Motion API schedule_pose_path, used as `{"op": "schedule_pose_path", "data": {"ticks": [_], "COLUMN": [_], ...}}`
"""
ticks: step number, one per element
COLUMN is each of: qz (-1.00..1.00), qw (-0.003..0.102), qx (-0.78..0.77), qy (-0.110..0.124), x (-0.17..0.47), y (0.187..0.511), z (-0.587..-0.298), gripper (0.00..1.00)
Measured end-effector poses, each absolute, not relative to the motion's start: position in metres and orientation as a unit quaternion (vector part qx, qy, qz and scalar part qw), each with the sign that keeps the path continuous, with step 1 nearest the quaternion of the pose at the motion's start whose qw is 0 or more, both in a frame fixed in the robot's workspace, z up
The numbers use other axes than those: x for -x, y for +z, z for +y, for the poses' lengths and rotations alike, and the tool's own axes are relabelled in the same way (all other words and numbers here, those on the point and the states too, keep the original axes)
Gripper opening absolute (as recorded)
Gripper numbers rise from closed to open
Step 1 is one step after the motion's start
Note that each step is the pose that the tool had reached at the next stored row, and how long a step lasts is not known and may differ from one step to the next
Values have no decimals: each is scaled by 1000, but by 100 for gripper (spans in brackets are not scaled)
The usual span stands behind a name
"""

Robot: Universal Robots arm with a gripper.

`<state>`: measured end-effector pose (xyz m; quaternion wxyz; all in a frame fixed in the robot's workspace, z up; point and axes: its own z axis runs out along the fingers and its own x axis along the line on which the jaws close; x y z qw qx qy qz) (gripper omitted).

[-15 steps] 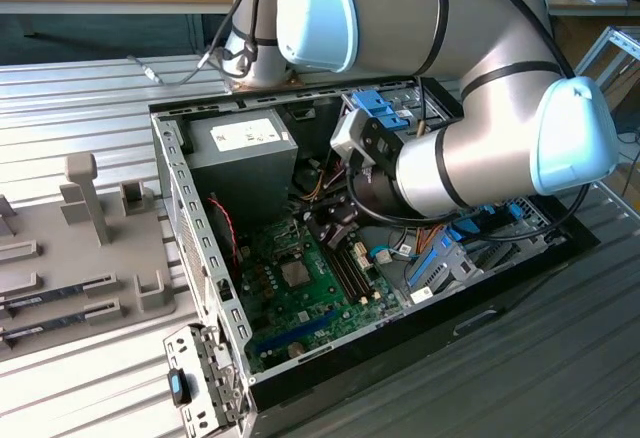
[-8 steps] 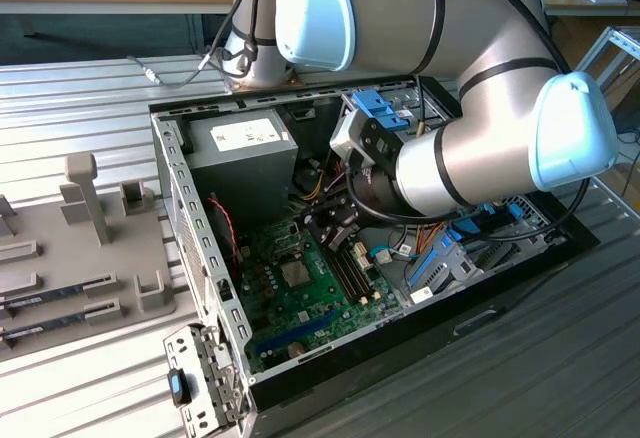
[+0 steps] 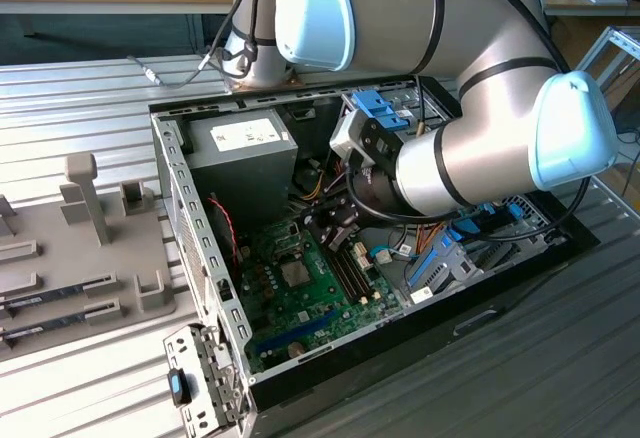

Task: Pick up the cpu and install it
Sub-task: 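Close the cpu cover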

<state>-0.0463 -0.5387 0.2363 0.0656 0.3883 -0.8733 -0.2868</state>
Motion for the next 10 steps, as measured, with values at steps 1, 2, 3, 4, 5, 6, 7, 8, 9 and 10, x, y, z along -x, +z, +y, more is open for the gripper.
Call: {"op": "schedule_pose_path", "data": {"ticks": [1,2,3,4,5,6,7,8,9,10], "qz": [-873,-873,-874,-874,-874,-874,-874,-875,-875,-875], "qw": [66,66,66,66,66,67,67,67,68,68], "qx": [-388,-388,-388,-388,-388,-388,-388,-388,-388,-388], "qy": [-287,-286,-286,-286,-285,-285,-283,-283,-282,-281], "x": [46,46,46,46,46,46,46,46,46,46], "y": [236,236,236,236,236,236,236,236,236,236], "z": [-539,-539,-539,-539,-539,-539,-539,-539,-539,-539], "gripper": [11,11,11,11,11,11,11,11,11,11]}}
